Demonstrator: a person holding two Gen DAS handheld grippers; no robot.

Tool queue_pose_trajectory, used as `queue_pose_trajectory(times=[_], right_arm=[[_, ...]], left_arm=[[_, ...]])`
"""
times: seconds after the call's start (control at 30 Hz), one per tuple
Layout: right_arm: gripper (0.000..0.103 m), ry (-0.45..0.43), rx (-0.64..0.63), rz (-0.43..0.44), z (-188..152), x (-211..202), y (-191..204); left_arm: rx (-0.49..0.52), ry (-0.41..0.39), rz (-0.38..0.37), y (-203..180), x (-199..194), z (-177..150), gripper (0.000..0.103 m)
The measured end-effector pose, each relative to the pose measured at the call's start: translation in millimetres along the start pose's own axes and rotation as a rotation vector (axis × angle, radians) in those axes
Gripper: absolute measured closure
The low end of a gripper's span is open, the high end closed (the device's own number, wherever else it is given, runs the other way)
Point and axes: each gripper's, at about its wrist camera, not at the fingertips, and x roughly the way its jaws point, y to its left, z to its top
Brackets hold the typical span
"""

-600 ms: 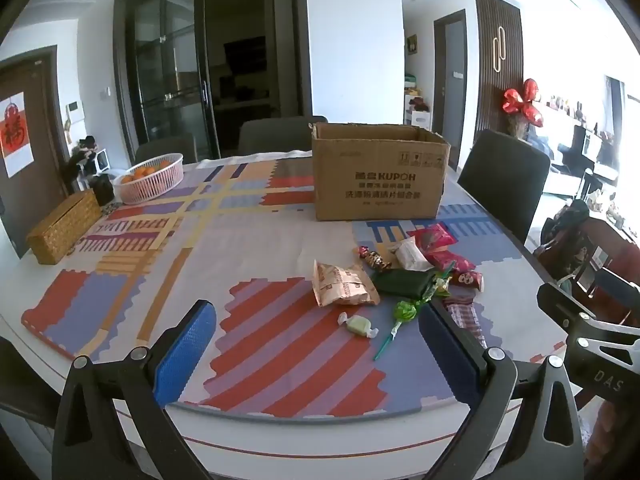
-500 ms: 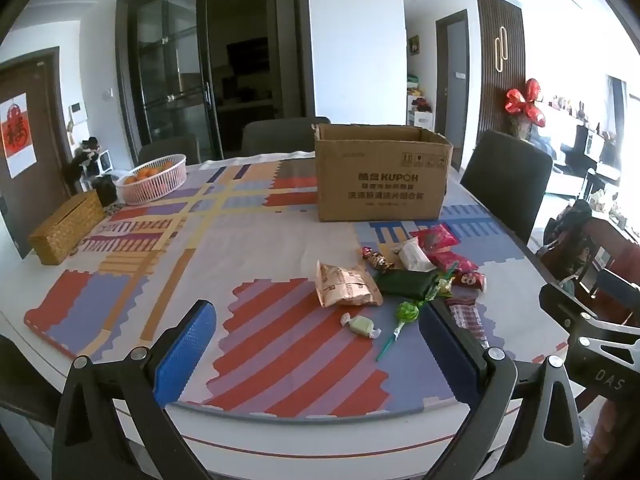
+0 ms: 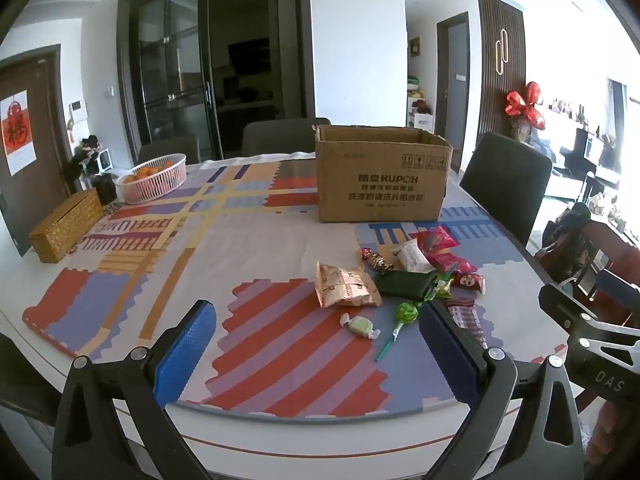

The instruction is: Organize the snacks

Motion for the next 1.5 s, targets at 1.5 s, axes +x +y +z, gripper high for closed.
queue_pose_trajectory(times=[1.5], right_arm=[[0.001,-0.002,-0.004,0.002,0.1,-0.3,1.2]], left_arm=[[0.0,0.002,-0.007,-5.6,1.6,-2.2,0.0]])
